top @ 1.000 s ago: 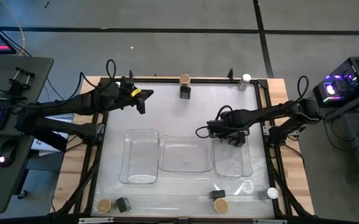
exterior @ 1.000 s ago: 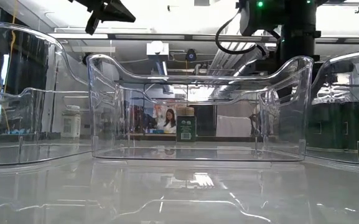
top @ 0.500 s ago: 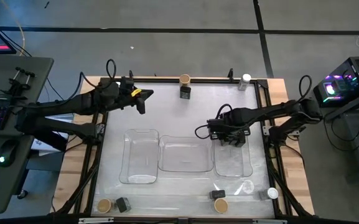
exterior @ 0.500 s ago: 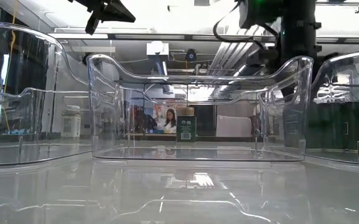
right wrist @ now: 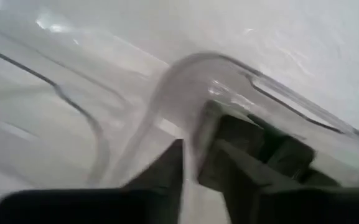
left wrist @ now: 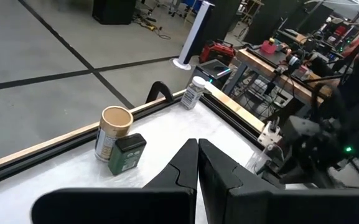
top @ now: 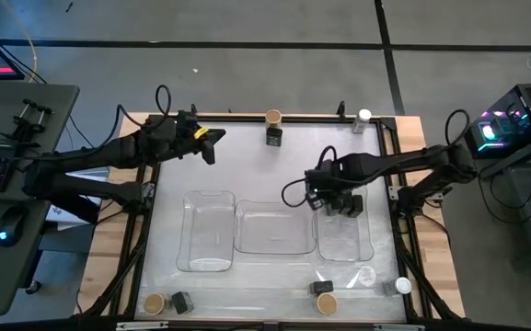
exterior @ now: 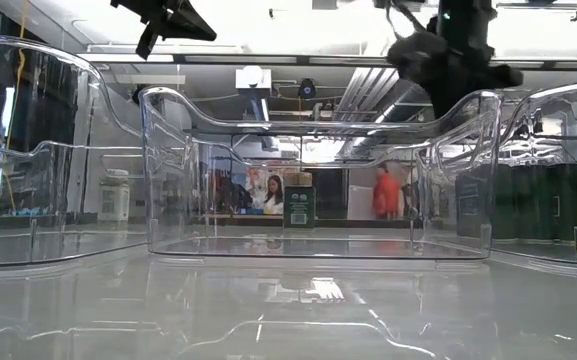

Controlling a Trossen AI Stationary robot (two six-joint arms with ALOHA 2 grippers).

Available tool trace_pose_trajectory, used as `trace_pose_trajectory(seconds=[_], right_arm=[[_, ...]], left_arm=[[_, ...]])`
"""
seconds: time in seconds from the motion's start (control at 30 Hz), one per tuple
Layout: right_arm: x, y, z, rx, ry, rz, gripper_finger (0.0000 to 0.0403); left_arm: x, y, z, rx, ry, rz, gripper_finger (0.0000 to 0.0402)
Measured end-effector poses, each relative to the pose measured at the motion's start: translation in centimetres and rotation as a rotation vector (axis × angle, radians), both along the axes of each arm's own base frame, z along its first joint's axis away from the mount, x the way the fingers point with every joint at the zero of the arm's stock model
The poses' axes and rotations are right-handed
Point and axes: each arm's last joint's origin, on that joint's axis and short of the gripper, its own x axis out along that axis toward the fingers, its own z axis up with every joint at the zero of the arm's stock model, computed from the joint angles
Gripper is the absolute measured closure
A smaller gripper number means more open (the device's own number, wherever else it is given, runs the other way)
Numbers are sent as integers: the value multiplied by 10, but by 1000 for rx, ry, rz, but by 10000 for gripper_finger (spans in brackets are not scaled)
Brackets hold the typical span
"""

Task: Sort spices by type
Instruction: Put the black seasoning can into the right transparent bin

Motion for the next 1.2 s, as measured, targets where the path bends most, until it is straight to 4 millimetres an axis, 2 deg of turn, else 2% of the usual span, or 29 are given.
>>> trace_pose_trajectory(seconds=[0.07, 0.1, 0.2, 0.4, 0.53, 0.73, 0.93, 1.2], right_arm=[[-3, 0, -8, -9, 28, 46, 383], [-4, -1, -11, -18, 42, 79, 390], [-5, -1, -16, -33, 59, 193, 390], [7, 1, -16, -24, -46, 441, 401], [5, 2, -17, 3, -16, 560, 402], [-2, 5, -40, 87, 2, 720, 402], [-6, 3, -55, 35, 27, 809, 402], [-5, -1, -54, -67, 68, 889, 402]], left_arm=[[0, 0, 0, -2, 4, -5, 401], [0, 0, -1, -3, 7, -5, 401], [0, 0, -1, -4, 10, -5, 401], [0, 0, -1, -4, 11, -5, 402], [0, 0, -1, -18, 2, -2, 401], [0, 0, -1, -21, 5, -1, 402], [0, 0, -1, -21, 4, -1, 402], [0, 0, -1, -20, 4, -1, 402]])
